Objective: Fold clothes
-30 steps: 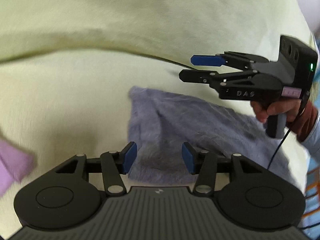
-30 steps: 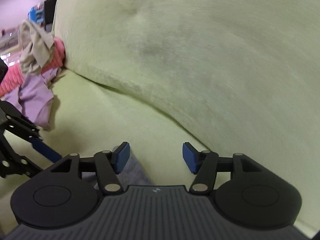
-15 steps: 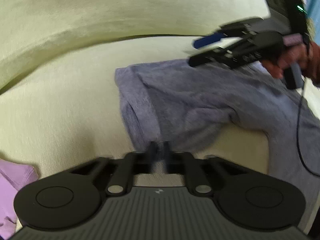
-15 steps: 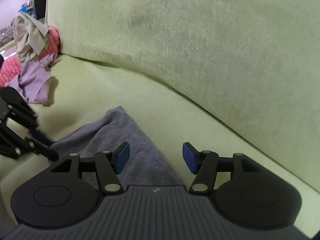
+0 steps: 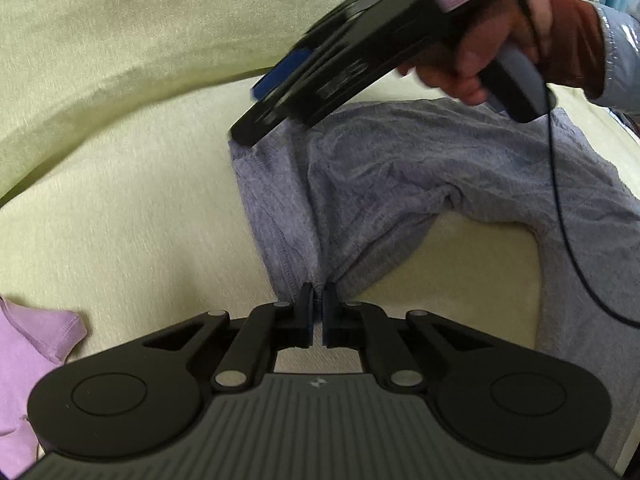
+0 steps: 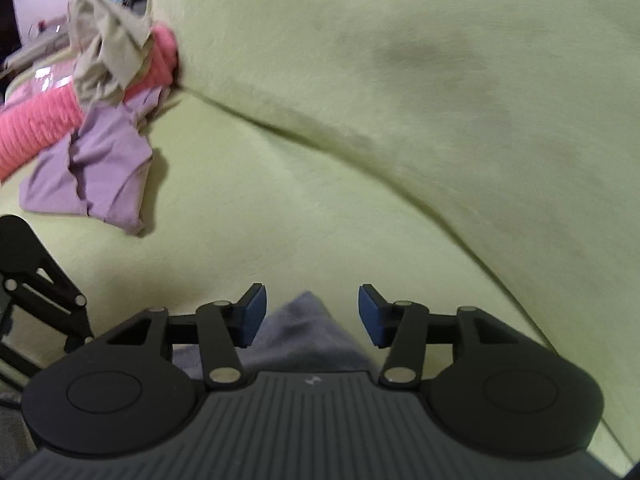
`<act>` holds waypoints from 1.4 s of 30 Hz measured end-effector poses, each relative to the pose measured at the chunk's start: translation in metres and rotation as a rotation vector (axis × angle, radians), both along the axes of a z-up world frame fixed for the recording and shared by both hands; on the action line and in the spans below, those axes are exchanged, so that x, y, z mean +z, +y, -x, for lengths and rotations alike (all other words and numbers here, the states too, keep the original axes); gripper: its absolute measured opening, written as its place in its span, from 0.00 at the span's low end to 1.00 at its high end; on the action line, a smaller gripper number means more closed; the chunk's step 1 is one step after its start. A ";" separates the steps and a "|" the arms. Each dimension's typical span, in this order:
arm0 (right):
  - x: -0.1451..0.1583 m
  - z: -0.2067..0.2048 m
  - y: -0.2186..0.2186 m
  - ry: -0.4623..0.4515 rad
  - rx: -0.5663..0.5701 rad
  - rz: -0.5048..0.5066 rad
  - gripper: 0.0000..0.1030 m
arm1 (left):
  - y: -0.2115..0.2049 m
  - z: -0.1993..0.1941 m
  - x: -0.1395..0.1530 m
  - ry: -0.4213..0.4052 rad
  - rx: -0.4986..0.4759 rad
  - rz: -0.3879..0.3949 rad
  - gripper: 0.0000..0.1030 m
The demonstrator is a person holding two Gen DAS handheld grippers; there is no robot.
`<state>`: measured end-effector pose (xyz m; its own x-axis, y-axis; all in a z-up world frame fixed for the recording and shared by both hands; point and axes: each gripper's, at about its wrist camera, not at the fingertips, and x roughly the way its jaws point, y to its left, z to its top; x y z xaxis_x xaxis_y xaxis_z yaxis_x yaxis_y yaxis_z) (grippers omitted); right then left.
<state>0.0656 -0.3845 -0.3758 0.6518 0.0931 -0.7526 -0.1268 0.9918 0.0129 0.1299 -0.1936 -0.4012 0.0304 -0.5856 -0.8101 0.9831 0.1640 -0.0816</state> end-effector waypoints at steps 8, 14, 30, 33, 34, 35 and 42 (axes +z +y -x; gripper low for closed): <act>0.003 -0.007 0.003 -0.064 0.035 0.013 0.00 | -0.001 -0.012 0.002 -0.014 0.054 0.012 0.00; -0.012 -0.030 0.004 -0.073 -0.038 0.084 0.03 | -0.009 -0.035 0.000 -0.036 0.118 -0.030 0.05; 0.060 0.279 -0.074 -0.134 -0.753 0.024 0.78 | -0.007 -0.010 -0.003 -0.267 -0.064 -0.233 0.20; 0.056 0.356 -0.095 -0.059 -0.943 -0.006 0.78 | -0.007 -0.008 0.003 -0.326 -0.095 -0.274 0.25; 0.053 0.387 -0.103 -0.041 -1.007 -0.041 0.78 | -0.006 -0.009 0.006 -0.347 -0.098 -0.292 0.26; 0.050 0.410 -0.109 -0.031 -1.056 -0.075 0.78 | -0.004 -0.010 0.008 -0.362 -0.094 -0.306 0.27; 0.025 0.453 -0.135 -0.105 -1.102 -0.309 0.65 | 0.004 -0.030 0.044 -0.340 0.098 -0.273 0.31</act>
<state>-0.3878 -0.5200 -0.3504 0.5520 -0.3955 -0.7341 0.7929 0.5214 0.3153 0.1600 -0.1895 -0.3575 0.3668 -0.3324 -0.8689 0.9251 0.2288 0.3030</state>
